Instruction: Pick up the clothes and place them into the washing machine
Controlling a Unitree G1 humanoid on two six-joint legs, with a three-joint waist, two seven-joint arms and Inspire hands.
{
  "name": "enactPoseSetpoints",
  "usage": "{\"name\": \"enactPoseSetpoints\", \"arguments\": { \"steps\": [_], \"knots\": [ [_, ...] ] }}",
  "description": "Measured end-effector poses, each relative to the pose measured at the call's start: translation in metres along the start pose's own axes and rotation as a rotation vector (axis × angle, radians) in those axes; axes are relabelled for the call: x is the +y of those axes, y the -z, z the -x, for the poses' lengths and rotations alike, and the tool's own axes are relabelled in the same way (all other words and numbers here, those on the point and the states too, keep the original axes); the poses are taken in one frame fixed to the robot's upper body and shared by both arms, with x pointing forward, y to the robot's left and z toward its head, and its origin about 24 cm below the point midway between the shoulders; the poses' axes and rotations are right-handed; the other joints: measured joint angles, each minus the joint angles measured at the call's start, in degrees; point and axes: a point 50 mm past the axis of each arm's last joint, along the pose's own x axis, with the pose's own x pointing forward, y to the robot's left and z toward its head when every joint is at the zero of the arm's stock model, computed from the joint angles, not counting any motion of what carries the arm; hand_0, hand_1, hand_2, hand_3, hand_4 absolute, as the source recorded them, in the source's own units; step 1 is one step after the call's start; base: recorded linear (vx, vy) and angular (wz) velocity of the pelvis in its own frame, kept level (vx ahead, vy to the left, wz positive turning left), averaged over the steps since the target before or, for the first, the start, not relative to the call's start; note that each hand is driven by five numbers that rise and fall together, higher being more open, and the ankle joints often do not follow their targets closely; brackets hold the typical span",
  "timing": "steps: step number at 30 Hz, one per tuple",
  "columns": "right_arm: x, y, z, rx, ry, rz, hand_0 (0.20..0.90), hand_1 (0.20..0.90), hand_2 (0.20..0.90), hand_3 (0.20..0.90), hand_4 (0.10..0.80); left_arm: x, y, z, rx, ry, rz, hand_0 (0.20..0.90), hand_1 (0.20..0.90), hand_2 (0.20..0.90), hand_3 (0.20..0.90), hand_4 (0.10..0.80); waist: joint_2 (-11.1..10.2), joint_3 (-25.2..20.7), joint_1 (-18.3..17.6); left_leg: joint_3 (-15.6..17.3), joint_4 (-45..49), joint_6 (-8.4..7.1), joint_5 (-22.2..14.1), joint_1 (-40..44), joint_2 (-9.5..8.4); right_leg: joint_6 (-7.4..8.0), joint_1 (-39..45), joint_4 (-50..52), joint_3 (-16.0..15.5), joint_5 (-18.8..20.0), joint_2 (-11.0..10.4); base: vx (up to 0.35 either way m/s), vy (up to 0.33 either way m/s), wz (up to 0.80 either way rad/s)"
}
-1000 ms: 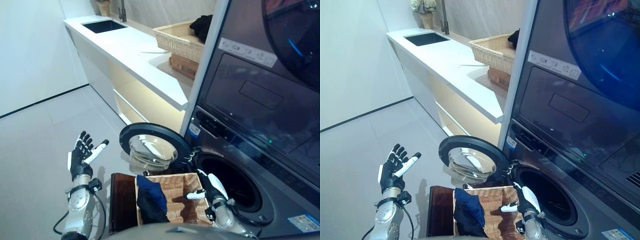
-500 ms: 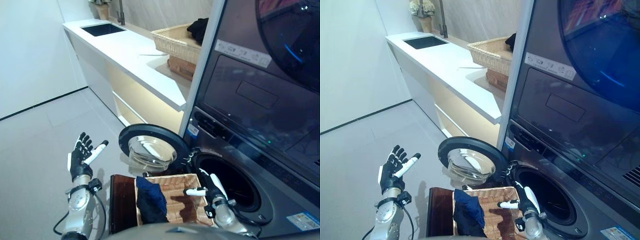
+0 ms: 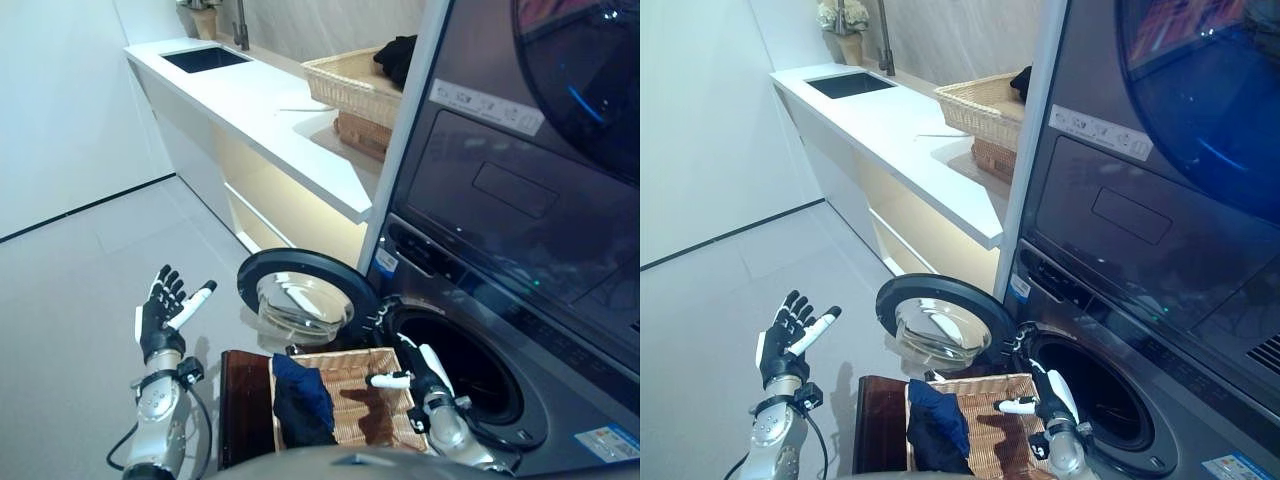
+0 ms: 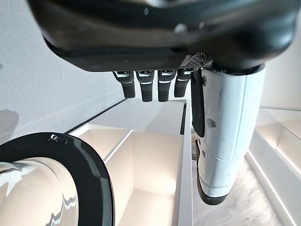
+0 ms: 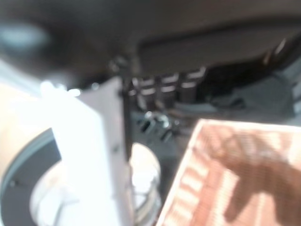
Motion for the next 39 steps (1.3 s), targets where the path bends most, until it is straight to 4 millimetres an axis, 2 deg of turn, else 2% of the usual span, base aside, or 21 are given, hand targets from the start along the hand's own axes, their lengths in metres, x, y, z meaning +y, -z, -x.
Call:
{"name": "enactPoseSetpoints", "arguments": {
  "steps": [11, 14, 22, 24, 27, 30, 34, 39],
  "knots": [
    [-0.002, 0.025, 0.010, 0.119, 0.046, -0.122, 0.900, 0.900, 0.900, 0.900, 0.800, 0.002, 0.000, 0.000, 0.001, -0.008, 0.001, 0.900, 0.900, 0.900, 0.900, 0.800, 0.1, 0.0, 0.0, 0.0, 0.0, -0.09, -0.2, -0.2, 0.04, 0.18, -0.3, 0.0, 0.2, -0.2, 0.0, 0.000, 0.000, 0.00],
    [0.000, 0.041, 0.016, 0.194, 0.054, -0.159, 0.900, 0.900, 0.900, 0.900, 0.800, 0.003, 0.001, 0.002, 0.006, 0.002, 0.000, 0.900, 0.900, 0.900, 0.900, 0.800, 0.0, -0.1, -0.1, 0.1, 0.0, -0.22, -0.4, -0.5, 0.03, 0.25, -0.9, 0.0, 0.3, -0.3, 0.0, -0.011, 0.000, -0.01],
    [0.004, 0.065, 0.029, 0.298, 0.041, -0.197, 0.900, 0.900, 0.900, 0.900, 0.800, 0.005, 0.009, 0.009, 0.038, 0.023, 0.007, 0.900, 0.900, 0.900, 0.900, 0.800, 0.9, 0.1, -0.2, 1.0, 0.0, 0.05, -0.3, -3.5, -0.08, 0.25, -4.1, 0.1, 1.1, 0.1, 0.0, -0.045, 0.011, -0.04],
    [0.004, 0.065, 0.029, 0.301, 0.046, -0.206, 0.900, 0.900, 0.900, 0.900, 0.800, 0.005, 0.009, 0.009, 0.040, 0.021, 0.021, 0.900, 0.900, 0.900, 0.900, 0.800, 1.2, 0.9, -0.2, 1.0, 0.0, 0.10, -0.2, -3.6, -0.10, 0.29, -4.1, 0.1, 1.3, 0.2, -0.1, -0.036, 0.029, -0.02],
    [0.002, 0.074, 0.029, 0.374, 0.099, -0.301, 0.900, 0.900, 0.900, 0.900, 0.800, 0.003, 0.009, 0.010, 0.042, 0.042, 0.027, 0.900, 0.900, 0.900, 0.900, 0.800, 2.1, 1.4, -0.3, 1.3, 0.0, 0.16, -0.3, -4.4, -0.23, 0.27, -5.2, 0.1, 1.6, 0.2, -0.1, -0.042, 0.057, -0.13],
    [-0.004, 0.075, 0.024, 0.416, 0.165, -0.415, 0.900, 0.900, 0.900, 0.900, 0.800, 0.001, 0.009, 0.009, 0.043, 0.051, 0.038, 0.900, 0.900, 0.900, 0.900, 0.800, 3.5, 2.8, -0.3, 2.2, 0.1, 0.35, -0.2, -5.4, -0.40, 0.49, -6.7, 0.1, 2.1, 0.5, -0.3, -0.072, 0.068, -0.14],
    [-0.008, 0.071, 0.017, 0.426, 0.185, -0.454, 0.900, 0.900, 0.900, 0.900, 0.800, -0.002, 0.008, 0.009, 0.040, 0.071, 0.046, 0.900, 0.900, 0.900, 0.900, 0.800, 5.3, 4.6, -0.3, 3.2, 0.3, 0.44, -0.2, -6.4, -0.43, 0.62, -8.4, 0.8, 3.3, 0.8, -0.3, -0.095, 0.077, -0.13],
    [-0.027, 0.056, -0.001, 0.387, 0.249, -0.504, 0.900, 0.900, 0.900, 0.900, 0.800, -0.013, 0.004, 0.003, 0.026, 0.101, 0.085, 0.900, 0.900, 0.900, 0.900, 0.800, 7.7, 7.0, -0.2, 4.6, 0.3, 0.93, 0.2, -9.6, -0.72, 1.02, -12.5, 1.6, 4.9, 1.3, -0.4, -0.085, 0.039, -0.13]
  ]
}}
